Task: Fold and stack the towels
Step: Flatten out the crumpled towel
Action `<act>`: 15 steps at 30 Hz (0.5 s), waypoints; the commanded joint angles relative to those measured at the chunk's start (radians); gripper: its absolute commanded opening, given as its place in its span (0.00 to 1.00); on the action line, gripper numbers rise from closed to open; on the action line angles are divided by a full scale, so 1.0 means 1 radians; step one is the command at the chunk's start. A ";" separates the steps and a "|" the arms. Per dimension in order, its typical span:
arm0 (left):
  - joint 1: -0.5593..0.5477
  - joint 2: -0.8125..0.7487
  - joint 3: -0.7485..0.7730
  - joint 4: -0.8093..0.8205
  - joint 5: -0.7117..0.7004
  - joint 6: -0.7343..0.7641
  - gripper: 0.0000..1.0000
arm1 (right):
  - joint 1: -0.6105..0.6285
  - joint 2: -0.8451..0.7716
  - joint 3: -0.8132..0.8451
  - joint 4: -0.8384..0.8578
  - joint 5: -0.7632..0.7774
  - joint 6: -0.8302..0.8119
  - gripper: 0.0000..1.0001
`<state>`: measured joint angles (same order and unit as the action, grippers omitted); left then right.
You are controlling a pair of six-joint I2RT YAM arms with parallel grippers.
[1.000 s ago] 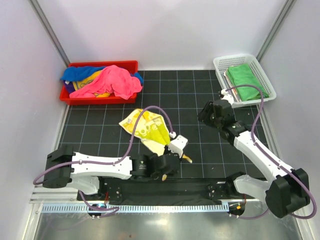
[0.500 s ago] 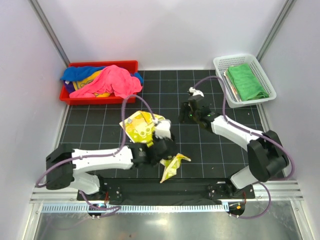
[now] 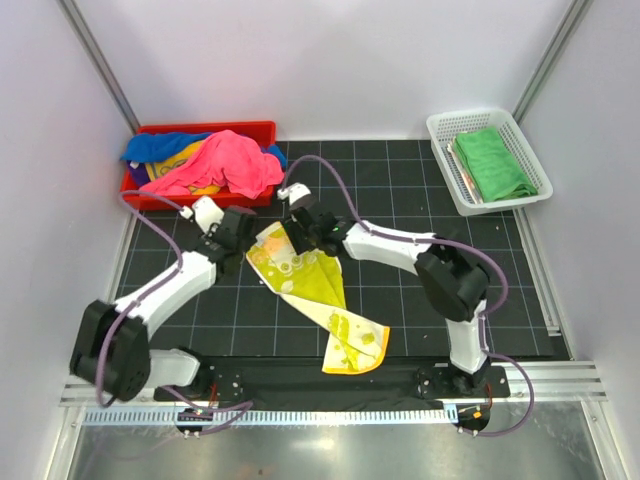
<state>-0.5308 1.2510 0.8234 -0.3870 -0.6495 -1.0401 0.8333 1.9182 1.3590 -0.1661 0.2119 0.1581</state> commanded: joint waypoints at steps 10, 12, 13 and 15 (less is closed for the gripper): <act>0.293 0.413 0.100 0.255 0.356 0.052 0.53 | 0.063 0.182 0.230 -0.064 0.144 -0.126 0.58; 0.296 0.438 0.117 0.255 0.360 0.051 0.53 | 0.063 0.202 0.252 -0.076 0.156 -0.130 0.58; 0.295 0.439 0.117 0.255 0.358 0.054 0.53 | 0.064 0.206 0.256 -0.084 0.156 -0.132 0.58; 0.296 0.444 0.122 0.257 0.355 0.055 0.51 | 0.064 0.211 0.261 -0.093 0.162 -0.132 0.57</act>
<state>-0.2405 1.6863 0.9180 -0.1680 -0.3202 -1.0046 0.8951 2.1258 1.5688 -0.2501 0.3367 0.0475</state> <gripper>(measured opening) 0.516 0.575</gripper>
